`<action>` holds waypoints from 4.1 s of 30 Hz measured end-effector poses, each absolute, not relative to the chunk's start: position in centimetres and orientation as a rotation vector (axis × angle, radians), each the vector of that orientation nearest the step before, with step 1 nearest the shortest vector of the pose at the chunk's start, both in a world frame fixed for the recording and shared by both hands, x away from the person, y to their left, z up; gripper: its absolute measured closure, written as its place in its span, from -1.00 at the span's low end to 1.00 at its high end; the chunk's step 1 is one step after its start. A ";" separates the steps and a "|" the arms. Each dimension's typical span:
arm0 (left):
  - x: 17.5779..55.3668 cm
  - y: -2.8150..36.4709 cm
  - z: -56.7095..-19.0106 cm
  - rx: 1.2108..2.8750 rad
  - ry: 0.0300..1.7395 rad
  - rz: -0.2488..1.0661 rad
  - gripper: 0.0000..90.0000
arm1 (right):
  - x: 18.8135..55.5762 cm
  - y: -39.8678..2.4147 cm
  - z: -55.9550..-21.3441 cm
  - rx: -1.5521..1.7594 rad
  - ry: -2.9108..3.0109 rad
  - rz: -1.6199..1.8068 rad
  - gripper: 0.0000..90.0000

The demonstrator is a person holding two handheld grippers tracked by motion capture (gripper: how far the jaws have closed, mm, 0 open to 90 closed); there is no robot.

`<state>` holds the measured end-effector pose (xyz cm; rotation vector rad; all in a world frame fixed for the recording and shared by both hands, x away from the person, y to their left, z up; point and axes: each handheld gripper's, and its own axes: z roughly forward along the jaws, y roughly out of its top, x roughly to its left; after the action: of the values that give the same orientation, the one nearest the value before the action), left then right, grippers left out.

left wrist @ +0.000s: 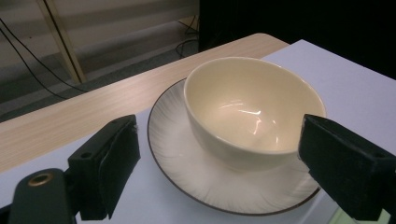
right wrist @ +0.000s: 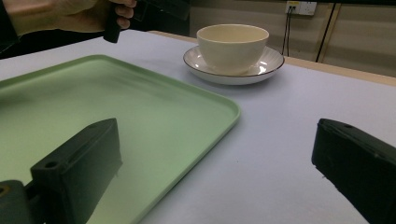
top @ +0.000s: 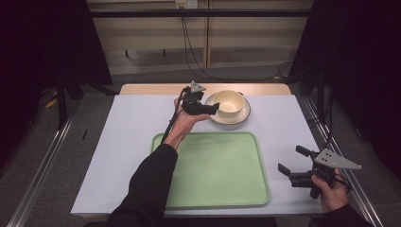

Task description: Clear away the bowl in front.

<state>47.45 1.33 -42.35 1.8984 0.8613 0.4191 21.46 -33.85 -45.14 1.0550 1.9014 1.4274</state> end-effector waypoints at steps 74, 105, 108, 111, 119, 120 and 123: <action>51.9 -3.0 -46.0 2.082 1.176 0.159 0.77 | 21.5 -33.8 -45.1 1.036 1.901 1.422 -0.99; 51.8 -2.1 -45.0 1.966 1.250 0.078 0.83 | 21.4 -33.9 -45.0 1.042 1.864 1.453 -0.99; 51.8 -2.0 -44.8 1.952 1.254 0.070 0.83 | 21.4 -33.9 -45.0 1.043 1.866 1.453 -0.99; 51.6 -1.9 -44.3 1.949 1.249 0.060 0.83 | 21.4 -33.9 -45.0 1.041 1.867 1.453 -0.99; 51.4 -1.3 -43.4 1.946 1.209 0.059 0.82 | 21.4 -33.9 -45.0 1.036 1.871 1.452 -0.99; 51.4 -1.3 -43.4 1.946 1.209 0.059 0.82 | 21.4 -33.9 -45.0 1.036 1.871 1.452 -0.99; 51.0 -0.9 -42.8 1.938 1.197 0.057 0.82 | 21.3 -33.9 -45.0 1.036 1.869 1.452 -0.99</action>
<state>50.98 -0.91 -42.83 1.9382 1.1970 0.0569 21.33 -33.91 -45.02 1.0362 1.8688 1.4517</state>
